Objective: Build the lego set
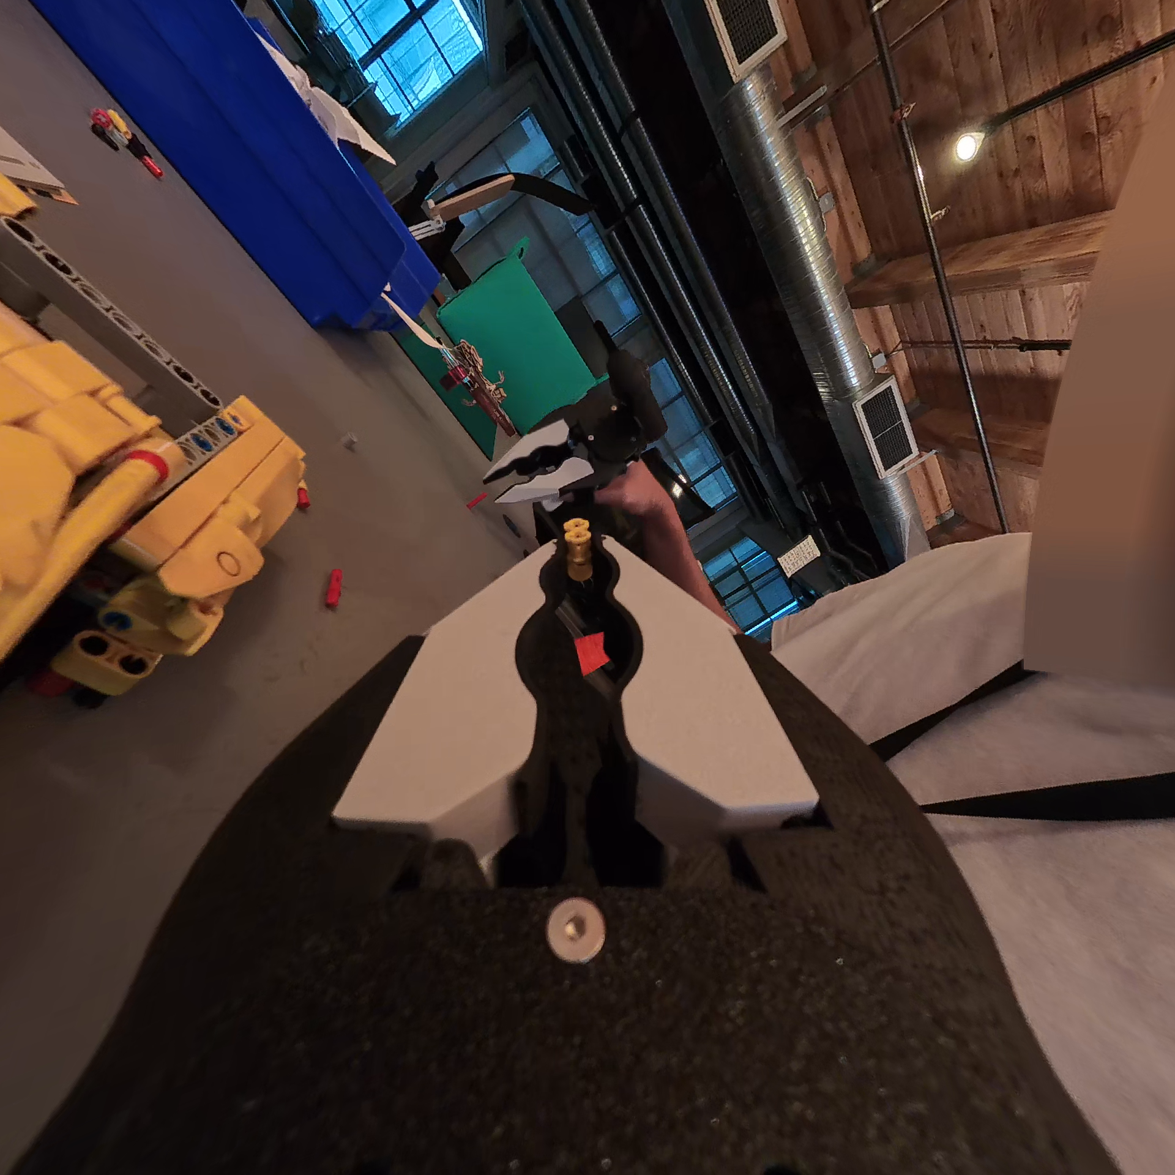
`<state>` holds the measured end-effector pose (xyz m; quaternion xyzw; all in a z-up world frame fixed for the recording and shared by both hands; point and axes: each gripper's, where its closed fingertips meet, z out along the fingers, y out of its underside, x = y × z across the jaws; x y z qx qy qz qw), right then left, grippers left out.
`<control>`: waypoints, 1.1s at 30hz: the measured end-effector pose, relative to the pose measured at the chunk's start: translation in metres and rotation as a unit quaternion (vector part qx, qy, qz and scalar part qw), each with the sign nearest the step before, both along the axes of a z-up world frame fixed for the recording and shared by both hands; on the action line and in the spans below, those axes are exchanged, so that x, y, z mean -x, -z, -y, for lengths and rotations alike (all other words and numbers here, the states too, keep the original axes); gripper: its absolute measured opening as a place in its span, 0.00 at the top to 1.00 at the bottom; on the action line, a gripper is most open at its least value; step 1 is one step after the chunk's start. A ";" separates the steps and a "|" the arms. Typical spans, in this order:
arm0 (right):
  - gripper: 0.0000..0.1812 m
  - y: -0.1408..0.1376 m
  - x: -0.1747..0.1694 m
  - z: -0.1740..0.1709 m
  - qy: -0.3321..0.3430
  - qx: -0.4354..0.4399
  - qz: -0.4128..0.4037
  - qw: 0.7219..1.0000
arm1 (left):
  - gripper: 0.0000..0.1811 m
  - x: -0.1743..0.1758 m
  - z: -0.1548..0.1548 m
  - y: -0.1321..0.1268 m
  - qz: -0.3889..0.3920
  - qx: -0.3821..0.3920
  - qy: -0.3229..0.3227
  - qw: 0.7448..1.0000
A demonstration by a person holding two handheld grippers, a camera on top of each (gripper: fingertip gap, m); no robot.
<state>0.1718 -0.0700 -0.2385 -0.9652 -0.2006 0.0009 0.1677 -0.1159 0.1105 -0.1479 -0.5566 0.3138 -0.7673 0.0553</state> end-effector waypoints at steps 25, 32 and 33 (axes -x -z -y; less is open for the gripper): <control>0.98 -0.079 0.142 -0.111 -0.113 -0.255 -0.126 0.952 | 0.96 0.008 -0.017 -0.022 0.074 0.125 0.004 0.989; 0.99 -0.133 0.293 -0.185 -0.137 -0.389 -0.359 0.837 | 0.97 0.017 -0.020 -0.035 0.117 0.155 0.010 0.981; 0.99 -0.134 0.297 -0.189 -0.131 -0.389 -0.373 0.832 | 0.97 0.018 -0.019 -0.036 0.119 0.153 0.010 0.981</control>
